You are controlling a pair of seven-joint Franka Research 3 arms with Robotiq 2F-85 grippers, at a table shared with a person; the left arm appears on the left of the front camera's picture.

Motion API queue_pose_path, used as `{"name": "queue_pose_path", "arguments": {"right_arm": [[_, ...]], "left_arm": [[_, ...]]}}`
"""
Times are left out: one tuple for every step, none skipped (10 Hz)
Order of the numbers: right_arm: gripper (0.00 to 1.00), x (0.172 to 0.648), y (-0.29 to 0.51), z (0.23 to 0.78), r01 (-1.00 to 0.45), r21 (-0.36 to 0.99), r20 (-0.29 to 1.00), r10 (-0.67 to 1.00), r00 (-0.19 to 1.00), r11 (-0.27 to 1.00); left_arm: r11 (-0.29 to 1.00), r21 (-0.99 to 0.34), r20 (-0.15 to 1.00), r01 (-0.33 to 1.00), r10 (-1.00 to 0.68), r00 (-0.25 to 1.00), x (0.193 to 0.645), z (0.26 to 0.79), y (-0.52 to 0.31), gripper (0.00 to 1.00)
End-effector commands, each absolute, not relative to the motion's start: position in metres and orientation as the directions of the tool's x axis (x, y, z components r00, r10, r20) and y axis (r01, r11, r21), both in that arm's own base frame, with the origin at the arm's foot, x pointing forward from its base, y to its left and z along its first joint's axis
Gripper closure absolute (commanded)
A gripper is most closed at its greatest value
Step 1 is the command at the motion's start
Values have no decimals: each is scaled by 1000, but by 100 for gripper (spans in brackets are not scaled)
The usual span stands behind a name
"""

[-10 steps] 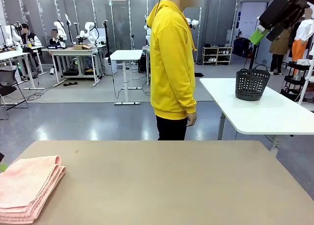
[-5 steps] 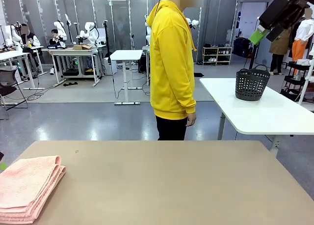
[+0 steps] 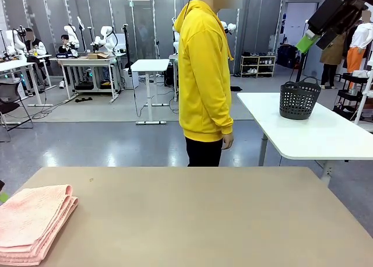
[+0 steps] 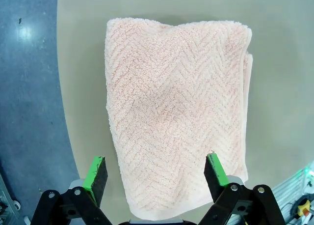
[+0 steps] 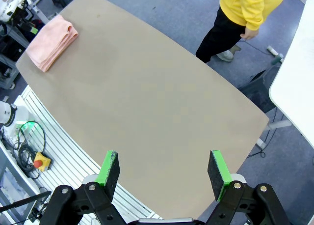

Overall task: Fold the towel.
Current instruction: Pick up the 100 cm Hotel Towel and place it on the left side of the table.

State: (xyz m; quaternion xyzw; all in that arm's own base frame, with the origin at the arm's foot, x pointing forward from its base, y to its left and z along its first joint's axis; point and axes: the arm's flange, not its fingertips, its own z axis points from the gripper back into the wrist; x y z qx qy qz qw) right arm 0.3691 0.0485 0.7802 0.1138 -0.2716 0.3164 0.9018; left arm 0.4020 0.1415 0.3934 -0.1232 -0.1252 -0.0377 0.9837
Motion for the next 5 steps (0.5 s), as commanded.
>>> {"name": "queue_pose_path", "arguments": {"right_arm": [[9, 368, 48, 781, -627, 38, 553, 507, 662, 778], [9, 368, 48, 781, -627, 38, 553, 507, 662, 778], [9, 368, 48, 781, -627, 38, 553, 507, 662, 778], [9, 368, 48, 781, -627, 38, 553, 507, 662, 778], [9, 368, 48, 781, -627, 38, 553, 507, 662, 778]], "left_arm": [[968, -226, 254, 107, -47, 966, 405, 395, 143, 0], [968, -226, 254, 107, -47, 966, 405, 395, 143, 0], [968, -226, 254, 107, -47, 966, 405, 395, 143, 0], [968, -226, 254, 107, -47, 966, 405, 395, 143, 0], [968, -226, 254, 107, -47, 966, 405, 395, 143, 0]]}}
